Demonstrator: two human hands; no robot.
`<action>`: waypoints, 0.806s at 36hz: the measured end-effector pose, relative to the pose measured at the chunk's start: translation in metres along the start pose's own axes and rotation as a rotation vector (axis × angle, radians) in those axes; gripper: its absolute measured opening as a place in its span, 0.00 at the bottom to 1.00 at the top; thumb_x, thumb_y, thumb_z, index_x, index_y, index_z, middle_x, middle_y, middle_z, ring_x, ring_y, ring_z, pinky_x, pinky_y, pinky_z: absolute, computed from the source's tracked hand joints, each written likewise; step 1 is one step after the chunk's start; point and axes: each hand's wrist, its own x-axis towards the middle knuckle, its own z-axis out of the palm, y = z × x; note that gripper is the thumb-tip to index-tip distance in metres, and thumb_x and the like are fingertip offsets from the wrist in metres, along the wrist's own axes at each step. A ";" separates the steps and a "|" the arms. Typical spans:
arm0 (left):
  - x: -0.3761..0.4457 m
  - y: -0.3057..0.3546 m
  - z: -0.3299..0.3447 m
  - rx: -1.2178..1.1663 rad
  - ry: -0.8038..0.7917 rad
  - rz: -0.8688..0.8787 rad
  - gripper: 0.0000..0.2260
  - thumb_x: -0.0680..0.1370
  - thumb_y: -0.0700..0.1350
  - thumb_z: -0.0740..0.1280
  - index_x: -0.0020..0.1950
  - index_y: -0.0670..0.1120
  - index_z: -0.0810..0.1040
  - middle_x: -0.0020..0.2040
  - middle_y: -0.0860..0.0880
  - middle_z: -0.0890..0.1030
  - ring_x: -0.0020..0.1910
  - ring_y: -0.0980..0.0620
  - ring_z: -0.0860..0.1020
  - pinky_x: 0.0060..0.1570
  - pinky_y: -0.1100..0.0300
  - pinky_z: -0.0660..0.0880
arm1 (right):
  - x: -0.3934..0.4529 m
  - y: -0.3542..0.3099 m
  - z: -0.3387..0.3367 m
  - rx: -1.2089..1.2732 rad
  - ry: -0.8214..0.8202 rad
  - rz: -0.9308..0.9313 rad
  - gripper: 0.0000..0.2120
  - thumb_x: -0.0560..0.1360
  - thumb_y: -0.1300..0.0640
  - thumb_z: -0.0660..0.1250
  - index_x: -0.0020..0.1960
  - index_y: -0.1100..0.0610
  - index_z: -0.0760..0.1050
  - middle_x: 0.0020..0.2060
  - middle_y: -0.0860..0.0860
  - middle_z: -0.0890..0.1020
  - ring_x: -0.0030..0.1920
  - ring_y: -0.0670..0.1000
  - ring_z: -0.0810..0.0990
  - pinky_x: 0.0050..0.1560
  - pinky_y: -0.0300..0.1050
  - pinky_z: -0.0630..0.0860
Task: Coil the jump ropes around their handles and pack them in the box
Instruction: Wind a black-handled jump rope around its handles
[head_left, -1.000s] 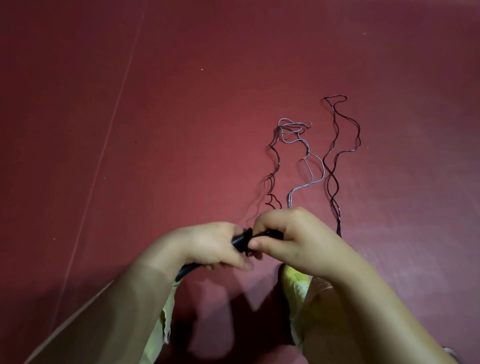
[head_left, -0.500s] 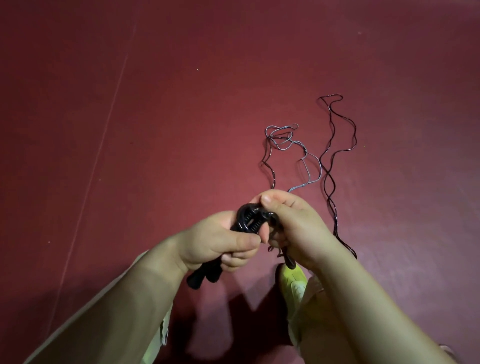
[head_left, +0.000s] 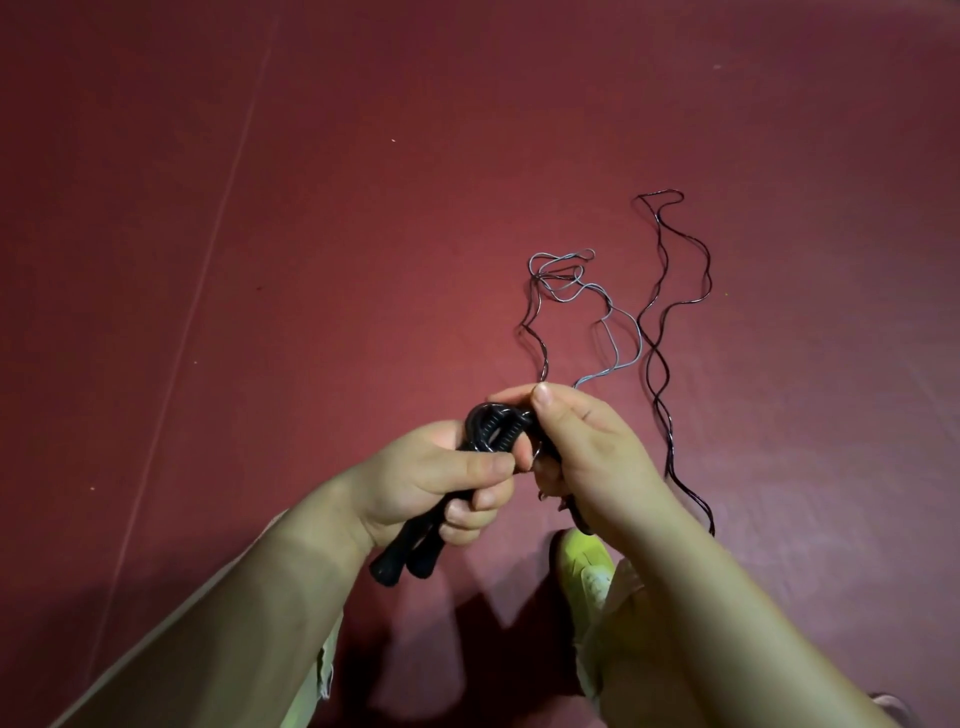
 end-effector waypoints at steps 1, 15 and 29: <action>0.000 0.000 0.001 -0.006 0.018 -0.003 0.15 0.64 0.52 0.80 0.45 0.50 0.80 0.30 0.51 0.73 0.22 0.60 0.67 0.22 0.69 0.66 | 0.000 0.000 0.000 0.003 0.031 0.009 0.15 0.82 0.53 0.56 0.48 0.55 0.80 0.26 0.47 0.73 0.25 0.45 0.62 0.26 0.39 0.56; 0.014 -0.001 0.016 0.221 0.412 0.141 0.13 0.72 0.46 0.68 0.52 0.45 0.68 0.29 0.50 0.75 0.21 0.57 0.66 0.20 0.68 0.60 | 0.010 0.018 0.009 -0.259 0.360 -0.123 0.23 0.82 0.47 0.57 0.36 0.63 0.68 0.27 0.56 0.67 0.30 0.48 0.66 0.32 0.45 0.65; 0.020 -0.007 0.017 0.490 0.632 0.170 0.03 0.81 0.44 0.62 0.49 0.47 0.68 0.32 0.49 0.74 0.23 0.55 0.66 0.21 0.65 0.60 | 0.010 0.030 0.012 -0.606 0.486 -0.106 0.28 0.78 0.35 0.49 0.30 0.54 0.67 0.26 0.50 0.75 0.32 0.54 0.72 0.37 0.52 0.70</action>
